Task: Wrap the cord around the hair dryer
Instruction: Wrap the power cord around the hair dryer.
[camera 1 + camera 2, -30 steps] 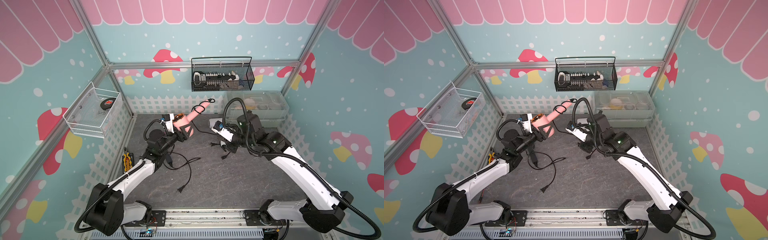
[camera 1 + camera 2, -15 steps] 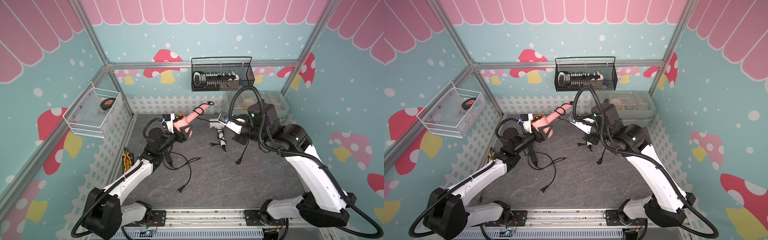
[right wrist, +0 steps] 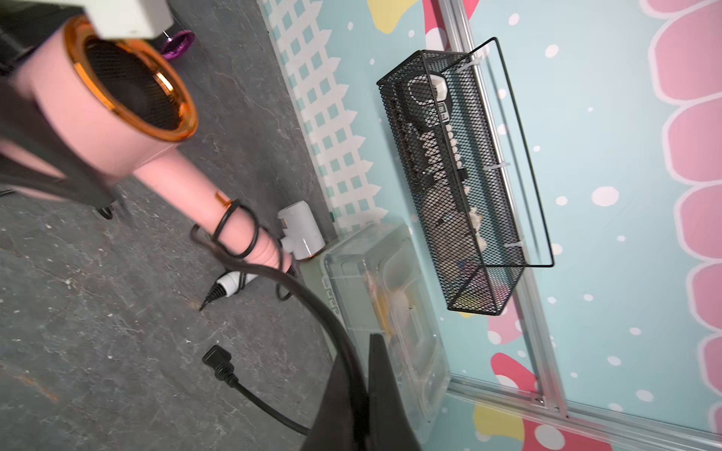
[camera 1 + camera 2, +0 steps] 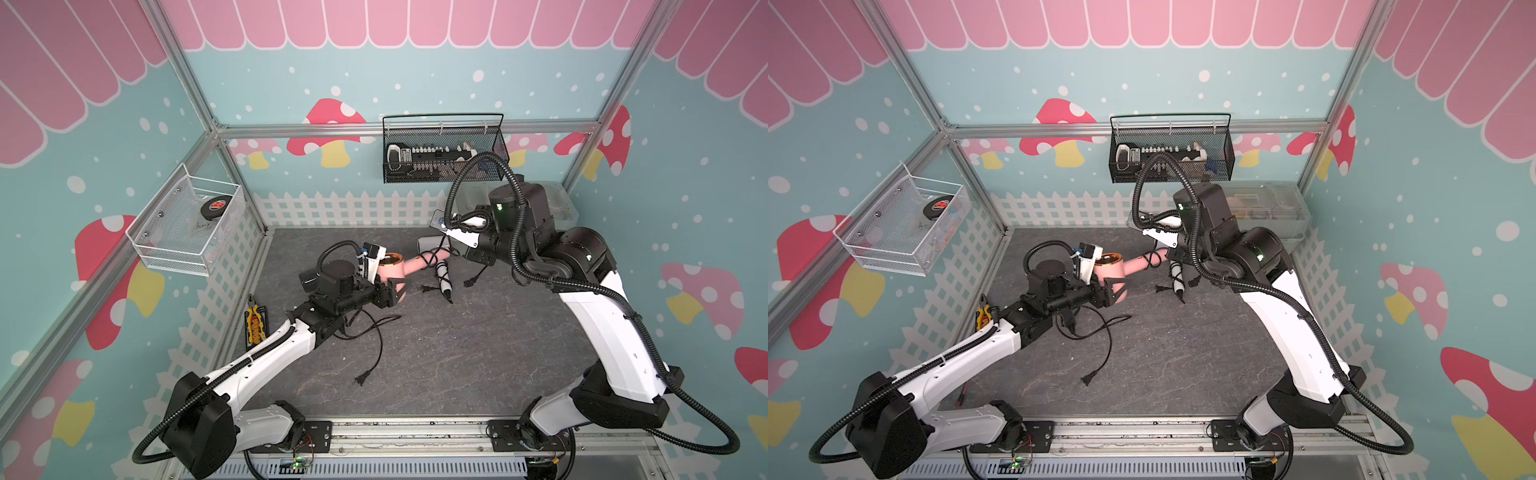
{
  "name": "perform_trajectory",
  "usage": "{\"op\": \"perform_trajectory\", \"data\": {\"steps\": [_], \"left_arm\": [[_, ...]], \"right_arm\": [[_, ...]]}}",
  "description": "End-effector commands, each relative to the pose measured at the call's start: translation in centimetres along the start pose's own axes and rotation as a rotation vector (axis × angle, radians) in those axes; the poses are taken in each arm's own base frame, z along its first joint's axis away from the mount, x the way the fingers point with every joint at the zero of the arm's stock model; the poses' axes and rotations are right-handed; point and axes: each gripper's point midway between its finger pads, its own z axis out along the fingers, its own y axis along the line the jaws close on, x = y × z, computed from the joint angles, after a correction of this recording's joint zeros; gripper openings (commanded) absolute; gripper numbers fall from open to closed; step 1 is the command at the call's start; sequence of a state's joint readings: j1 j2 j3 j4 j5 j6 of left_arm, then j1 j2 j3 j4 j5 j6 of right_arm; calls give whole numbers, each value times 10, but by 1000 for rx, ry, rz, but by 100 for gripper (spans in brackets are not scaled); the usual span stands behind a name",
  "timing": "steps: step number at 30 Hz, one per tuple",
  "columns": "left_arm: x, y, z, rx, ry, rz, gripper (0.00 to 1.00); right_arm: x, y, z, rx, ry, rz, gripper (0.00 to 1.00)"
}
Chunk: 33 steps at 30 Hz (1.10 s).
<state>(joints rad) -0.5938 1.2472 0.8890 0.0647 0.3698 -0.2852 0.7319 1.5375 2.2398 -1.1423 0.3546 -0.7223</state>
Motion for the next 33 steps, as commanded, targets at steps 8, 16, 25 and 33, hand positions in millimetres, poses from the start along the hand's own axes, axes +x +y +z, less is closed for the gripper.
{"op": "perform_trajectory", "data": {"steps": [8, 16, 25, 33], "left_arm": [[43, -96, -4, 295, 169, 141, 0], [12, -142, -28, 479, 61, 215, 0], [-13, -149, -41, 519, -44, 236, 0], [-42, -134, -51, 538, -184, 158, 0]], "right_arm": [[4, -31, 34, 4, -37, -24, 0], [33, -11, 88, -190, -68, 137, 0], [68, 14, 124, -374, -123, 339, 0], [82, 28, 134, -453, -221, 502, 0]]}}
